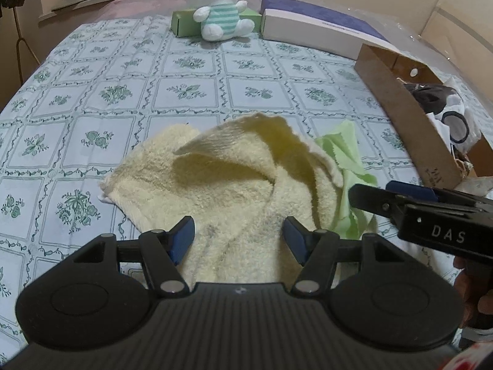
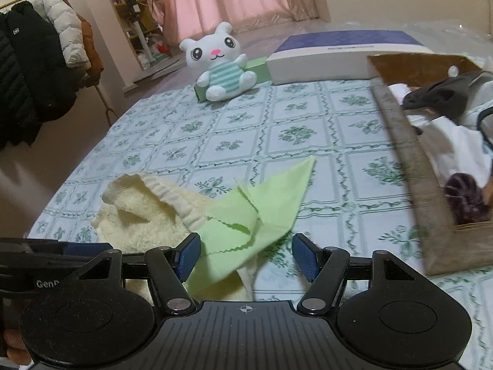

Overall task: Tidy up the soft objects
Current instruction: 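Grasp the light green cloth with the right tool while left grasps the yellow towel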

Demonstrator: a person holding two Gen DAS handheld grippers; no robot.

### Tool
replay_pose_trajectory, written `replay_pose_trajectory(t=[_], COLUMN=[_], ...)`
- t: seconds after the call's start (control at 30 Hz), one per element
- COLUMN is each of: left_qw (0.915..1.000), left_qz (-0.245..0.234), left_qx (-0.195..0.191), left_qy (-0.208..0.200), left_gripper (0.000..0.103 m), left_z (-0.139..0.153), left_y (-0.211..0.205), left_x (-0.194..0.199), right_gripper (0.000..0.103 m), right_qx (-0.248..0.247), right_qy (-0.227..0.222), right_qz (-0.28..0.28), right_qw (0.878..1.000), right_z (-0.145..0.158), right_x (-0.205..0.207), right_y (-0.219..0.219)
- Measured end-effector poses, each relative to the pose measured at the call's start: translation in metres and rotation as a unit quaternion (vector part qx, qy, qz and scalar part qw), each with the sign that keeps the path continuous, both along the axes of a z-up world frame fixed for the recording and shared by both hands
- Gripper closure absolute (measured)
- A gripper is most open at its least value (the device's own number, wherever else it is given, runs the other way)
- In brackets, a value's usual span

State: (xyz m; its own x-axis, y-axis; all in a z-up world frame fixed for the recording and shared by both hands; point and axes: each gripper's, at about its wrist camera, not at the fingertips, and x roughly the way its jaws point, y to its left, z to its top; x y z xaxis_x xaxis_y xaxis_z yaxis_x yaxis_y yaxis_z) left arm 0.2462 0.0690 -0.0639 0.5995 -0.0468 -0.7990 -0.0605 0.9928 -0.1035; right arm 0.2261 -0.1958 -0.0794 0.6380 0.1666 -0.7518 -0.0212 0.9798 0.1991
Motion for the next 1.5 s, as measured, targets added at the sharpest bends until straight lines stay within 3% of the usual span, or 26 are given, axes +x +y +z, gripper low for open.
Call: replay_pose_trajectory(t=[0.03, 0.13, 0.23, 0.4, 0.63, 0.8, 0.83, 0.87, 0.9, 0.93, 1.0, 1.03, 1.07, 1.17, 1.37, 1.5], left_qw=[1.0000, 1.0000, 1.0000, 1.0000, 0.9999, 0.9998, 0.9998, 0.9998, 0.9998, 0.9998, 0.9998, 0.9998, 0.9999, 0.9998, 0.9990, 0.9987], left_qz=[0.001, 0.004, 0.007, 0.007, 0.003, -0.008, -0.009, -0.012, -0.015, -0.016, -0.018, -0.017, -0.011, 0.011, 0.045, 0.051], left_qx=[0.000, -0.003, -0.003, -0.001, -0.001, 0.014, 0.015, 0.014, 0.012, 0.013, 0.011, 0.009, 0.005, -0.016, 0.004, 0.002], left_qy=[0.002, 0.005, 0.005, 0.005, 0.014, 0.013, 0.013, 0.010, 0.008, 0.008, 0.004, 0.003, 0.004, 0.005, 0.002, 0.004], left_gripper=[0.042, 0.041, 0.041, 0.041, 0.039, 0.040, 0.044, 0.057, 0.060, 0.065, 0.077, 0.089, 0.090, 0.091, 0.090, 0.079], left_z=[-0.001, -0.002, -0.001, 0.001, -0.005, -0.011, -0.011, -0.011, -0.012, -0.011, -0.010, -0.010, -0.010, -0.009, -0.008, -0.008], left_y=[0.001, 0.004, 0.006, 0.005, 0.002, -0.006, -0.007, -0.008, -0.009, -0.009, -0.009, -0.007, -0.003, 0.014, 0.040, 0.050], left_x=[0.000, -0.002, -0.004, -0.006, -0.012, -0.015, -0.014, -0.014, -0.013, -0.012, -0.010, -0.010, -0.009, -0.009, -0.016, -0.020], right_gripper=[0.053, 0.080, 0.091, 0.094, 0.095, 0.094, 0.094, 0.093, 0.087, 0.071, 0.052, 0.051, 0.051, 0.051, 0.051, 0.054], right_qx=[0.004, 0.013, 0.010, 0.007, 0.002, -0.003, 0.005, 0.019, 0.031, 0.040, 0.050, 0.056, 0.067, 0.093, 0.158, 0.192], right_qy=[0.000, -0.003, -0.009, -0.033, -0.057, -0.040, -0.032, -0.024, -0.016, -0.007, -0.001, -0.004, -0.012, -0.007, 0.021, 0.033], right_qz=[0.002, 0.015, 0.028, 0.037, 0.023, 0.012, 0.009, 0.001, -0.004, -0.010, -0.019, -0.022, -0.025, -0.029, -0.082, -0.115], right_qw=[1.000, 1.000, 1.000, 0.999, 0.998, 0.999, 0.999, 1.000, 0.999, 0.999, 0.999, 0.998, 0.997, 0.995, 0.984, 0.974], right_z=[-0.002, -0.006, -0.005, 0.007, 0.032, 0.033, 0.031, 0.029, 0.027, 0.025, 0.022, 0.022, 0.021, 0.015, -0.012, -0.026], right_x=[0.001, 0.003, 0.001, -0.007, -0.026, -0.043, -0.044, -0.045, -0.044, -0.042, -0.037, -0.035, -0.032, -0.021, 0.004, 0.015], right_y=[0.001, 0.004, 0.007, 0.004, -0.014, -0.027, -0.029, -0.032, -0.034, -0.034, -0.032, -0.031, -0.030, -0.029, -0.034, -0.040])
